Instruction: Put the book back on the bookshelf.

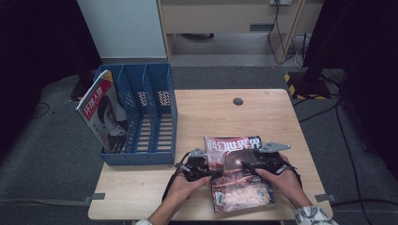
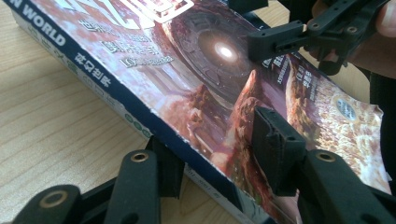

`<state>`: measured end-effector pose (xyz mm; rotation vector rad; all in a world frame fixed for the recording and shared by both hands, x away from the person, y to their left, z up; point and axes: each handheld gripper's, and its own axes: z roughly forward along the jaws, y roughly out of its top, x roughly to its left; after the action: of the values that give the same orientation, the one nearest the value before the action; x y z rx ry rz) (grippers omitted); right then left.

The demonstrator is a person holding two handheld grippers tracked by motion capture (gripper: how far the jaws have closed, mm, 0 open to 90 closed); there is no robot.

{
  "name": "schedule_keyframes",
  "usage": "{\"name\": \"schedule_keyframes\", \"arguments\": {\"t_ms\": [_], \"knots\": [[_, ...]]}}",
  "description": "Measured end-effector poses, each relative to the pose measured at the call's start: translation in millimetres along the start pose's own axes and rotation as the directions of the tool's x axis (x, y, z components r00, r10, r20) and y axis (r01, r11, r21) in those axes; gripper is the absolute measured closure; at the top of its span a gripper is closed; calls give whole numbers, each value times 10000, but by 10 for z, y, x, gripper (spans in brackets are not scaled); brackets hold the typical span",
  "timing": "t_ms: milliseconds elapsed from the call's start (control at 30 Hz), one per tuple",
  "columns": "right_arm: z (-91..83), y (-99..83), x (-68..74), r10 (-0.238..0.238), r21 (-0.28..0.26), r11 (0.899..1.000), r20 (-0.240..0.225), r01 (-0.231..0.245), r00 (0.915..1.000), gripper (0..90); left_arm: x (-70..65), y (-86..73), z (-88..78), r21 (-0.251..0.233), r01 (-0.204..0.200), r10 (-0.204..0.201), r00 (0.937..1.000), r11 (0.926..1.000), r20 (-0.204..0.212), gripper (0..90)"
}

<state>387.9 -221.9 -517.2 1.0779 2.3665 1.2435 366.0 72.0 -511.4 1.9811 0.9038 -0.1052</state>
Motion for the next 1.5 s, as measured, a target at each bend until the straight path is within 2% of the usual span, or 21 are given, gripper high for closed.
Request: {"name": "schedule_keyframes", "arguments": {"t_ms": [67, 167, 267, 300, 367, 433, 533, 733, 900, 1033, 1100, 1200, 1300, 1367, 1433, 1500], "knots": [[25, 18, -15, 113, -23, 9999, -26, -113, 9999, 209, -7, 27, -3, 126, 22, -21, 10000, 9999, -40, 550], [62, 52, -31, 317, -17, 9995, -97, -317, 9995, 190, 14, 94, -12, 312, 127, -121, 9998, 9994, -186, 496], [85, 80, -44, 249, 69, 9997, -154, -248, 9996, 195, 88, 194, -44, 151, 784, -783, 9969, 9968, -42, 464], [82, 83, -47, 157, 104, 9998, -99, -156, 9998, 213, 111, 231, -46, 192, 881, -881, 9961, 9959, -41, 464], [71, 76, -57, 56, 96, 9999, -27, -56, 10000, 249, 143, 313, -45, 340, 974, -970, 9952, 9947, -129, 462], [59, 76, -68, 183, 76, 9998, -44, -183, 9998, 268, 163, 390, -46, 369, 981, -975, 9951, 9945, -184, 452], [60, 71, -58, -10, 100, 9999, 61, 10, 10000, 273, 206, 468, -23, 371, 1294, -1285, 9914, 9909, -243, 449], [56, 67, -45, -62, 85, 9999, 147, 61, 9999, 280, 281, 589, 52, 362, 1502, -1486, 9879, 9880, -436, 459], [58, 67, -16, -103, 107, 9999, 112, 102, 9999, 285, 321, 648, 116, 399, 1381, -1355, 9889, 9896, -607, 504], [55, 69, 4, -135, 161, 9998, 68, 134, 9999, 285, 335, 650, 98, 257, 1060, -1039, 9918, 9940, -740, 669], [54, 80, -14, -77, 196, 9998, -26, 78, 10000, 282, 336, 655, 86, 171, 1062, -1050, 9926, 9942, -614, 692], [81, 109, -34, 140, 172, 9998, 50, -141, 9999, 194, 324, 676, 76, 151, 927, -917, 9943, 9956, -547, 703], [119, 148, -67, 671, 25, 9977, -149, -671, 9976, 174, 313, 712, 61, 88, 946, -942, 9948, 9955, -397, 712], [142, 157, -66, 734, 120, 9973, -226, -731, 9971, 173, 303, 738, 59, 95, 956, -952, 9949, 9954, -333, 716], [149, 154, -56, 576, 165, 9982, -160, -574, 9982, 180, 300, 772, 68, 232, 883, -874, 9955, 9958, -360, 712], [142, 148, -56, 547, 128, 9984, -68, -546, 9985, 200, 319, 798, 73, 137, 1084, -1079, 9936, 9940, -339, 695]]}}
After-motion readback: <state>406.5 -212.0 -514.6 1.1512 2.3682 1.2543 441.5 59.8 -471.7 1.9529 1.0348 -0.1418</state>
